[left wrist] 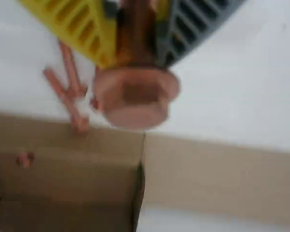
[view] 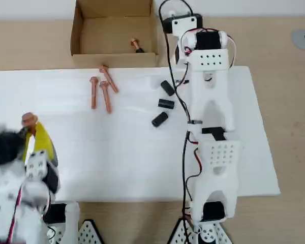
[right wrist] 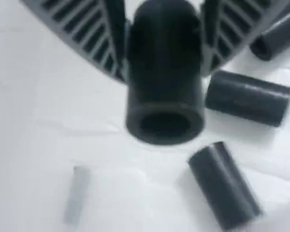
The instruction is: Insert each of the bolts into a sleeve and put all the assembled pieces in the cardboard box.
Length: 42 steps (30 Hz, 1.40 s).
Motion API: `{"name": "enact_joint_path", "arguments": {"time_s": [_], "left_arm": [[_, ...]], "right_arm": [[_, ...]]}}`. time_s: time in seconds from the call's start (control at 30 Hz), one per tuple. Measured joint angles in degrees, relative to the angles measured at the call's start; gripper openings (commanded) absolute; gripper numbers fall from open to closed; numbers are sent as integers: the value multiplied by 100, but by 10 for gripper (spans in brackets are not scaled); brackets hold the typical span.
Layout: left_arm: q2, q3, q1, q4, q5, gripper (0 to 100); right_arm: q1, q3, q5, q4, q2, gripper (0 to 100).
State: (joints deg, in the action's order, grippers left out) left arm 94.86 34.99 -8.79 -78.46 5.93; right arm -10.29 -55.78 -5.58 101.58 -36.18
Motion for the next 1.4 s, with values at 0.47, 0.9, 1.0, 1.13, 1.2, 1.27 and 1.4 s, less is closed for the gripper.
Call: {"name": "enact_joint_path", "arguments": {"time_s": [0.47, 0.9, 1.0, 1.13, 1.2, 1.27, 1.4], "left_arm": [[958, 360, -334, -35, 0, 6], [958, 686, -440, -35, -167, 9], [958, 695, -440, -18, -668, 9], [958, 721, -440, 202, -976, 9], [958, 721, -440, 352, -1011, 9], [958, 747, -440, 501, -1011, 8], [958, 853, -440, 721, -1020, 7]], "right_arm": [[-1890, 484, 536, 9, 3112, 9], [-2391, 4484, 536, -246, 7253, 9], [-2391, 6031, 536, -967, 8211, 9], [-2497, 8431, 536, -2312, 9424, 9], [-2699, 9600, 536, -3103, 9952, 9], [-2989, 10673, 536, -3930, 10391, 9], [-3499, 12290, 536, -5609, 10945, 9]]}}
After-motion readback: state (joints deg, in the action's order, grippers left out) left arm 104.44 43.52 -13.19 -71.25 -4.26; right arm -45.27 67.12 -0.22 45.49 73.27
